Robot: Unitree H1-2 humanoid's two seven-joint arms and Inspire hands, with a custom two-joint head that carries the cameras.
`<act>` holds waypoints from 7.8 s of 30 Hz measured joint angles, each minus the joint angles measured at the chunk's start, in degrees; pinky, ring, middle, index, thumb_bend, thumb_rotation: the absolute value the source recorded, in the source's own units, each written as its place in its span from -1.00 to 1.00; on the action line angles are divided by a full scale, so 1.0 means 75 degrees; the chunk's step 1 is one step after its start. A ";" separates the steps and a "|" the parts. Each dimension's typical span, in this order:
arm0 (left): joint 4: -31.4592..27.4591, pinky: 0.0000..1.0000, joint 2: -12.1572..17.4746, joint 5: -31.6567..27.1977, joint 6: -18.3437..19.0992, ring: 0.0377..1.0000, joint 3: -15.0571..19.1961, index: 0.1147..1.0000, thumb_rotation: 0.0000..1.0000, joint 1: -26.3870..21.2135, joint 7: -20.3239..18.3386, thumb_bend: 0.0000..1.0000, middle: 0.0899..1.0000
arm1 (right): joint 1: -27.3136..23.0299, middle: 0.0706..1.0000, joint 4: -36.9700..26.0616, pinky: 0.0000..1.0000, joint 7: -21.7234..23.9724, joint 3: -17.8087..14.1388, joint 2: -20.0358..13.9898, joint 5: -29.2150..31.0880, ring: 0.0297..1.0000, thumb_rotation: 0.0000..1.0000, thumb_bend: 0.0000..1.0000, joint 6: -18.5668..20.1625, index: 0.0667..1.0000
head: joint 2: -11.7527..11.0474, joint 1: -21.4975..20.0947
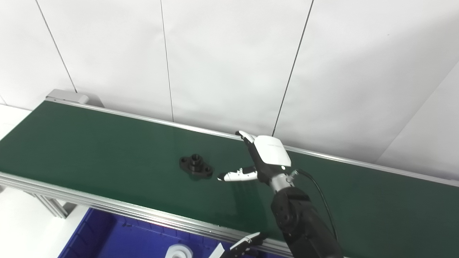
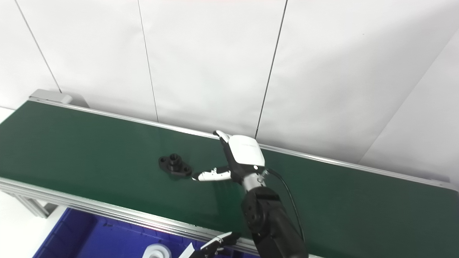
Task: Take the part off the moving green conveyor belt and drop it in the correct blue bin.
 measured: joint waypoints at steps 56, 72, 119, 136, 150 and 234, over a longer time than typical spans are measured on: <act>-0.1618 0.48 0.0029 0.1048 0.2343 0.74 0.0099 0.76 -0.66 0.0601 -0.0104 0.52 0.81 | -0.0938 -0.15 0.2612 -0.64 -0.0554 0.1026 0.0342 0.0104 -0.52 -0.99 0.06 0.0560 -0.10 | 0.0434 0.0281; -0.1848 0.43 0.0039 0.1039 0.2782 0.68 0.0104 0.80 -0.65 0.0685 -0.0113 0.54 0.79 | -0.1258 -0.14 0.2471 -0.73 -0.0068 0.1921 0.0086 -0.0537 -0.61 -1.00 0.06 0.1096 -0.11 | 0.0516 0.0211; -0.3745 0.93 0.0141 0.0104 0.3865 0.96 0.0420 1.00 -0.48 0.0952 -0.1044 0.26 0.98 | 0.3764 -0.14 -0.6373 -0.65 0.1100 -0.0816 -0.2151 -0.0305 -0.58 -1.00 0.05 0.0624 -0.10 | 0.2555 -0.3152; -0.4764 0.90 0.0294 -0.0510 0.4948 0.92 0.1033 0.96 -0.49 0.0524 -0.1492 0.31 0.91 | 0.6755 -0.14 -0.8061 -0.74 0.2184 -0.1747 -0.1770 -0.0985 -0.67 -1.00 0.05 0.0663 -0.10 | 0.3691 -0.4545; -0.4882 0.87 0.0573 -0.0671 0.5204 0.90 0.1325 0.97 -0.49 0.0511 -0.1632 0.31 0.89 | 0.7054 -0.14 -0.6768 -0.62 0.2632 -0.1819 -0.1805 -0.1901 -0.53 -1.00 0.05 0.0473 -0.10 | 0.3527 -0.5156; -0.2428 0.55 0.0394 0.0340 0.3346 0.75 0.0486 0.80 -0.59 0.0863 -0.0893 0.52 0.79 | 0.7864 0.49 -0.3123 0.17 -0.1763 -0.1264 -0.0478 0.4659 0.36 0.40 0.22 -0.4646 0.35 | 0.0281 -0.1840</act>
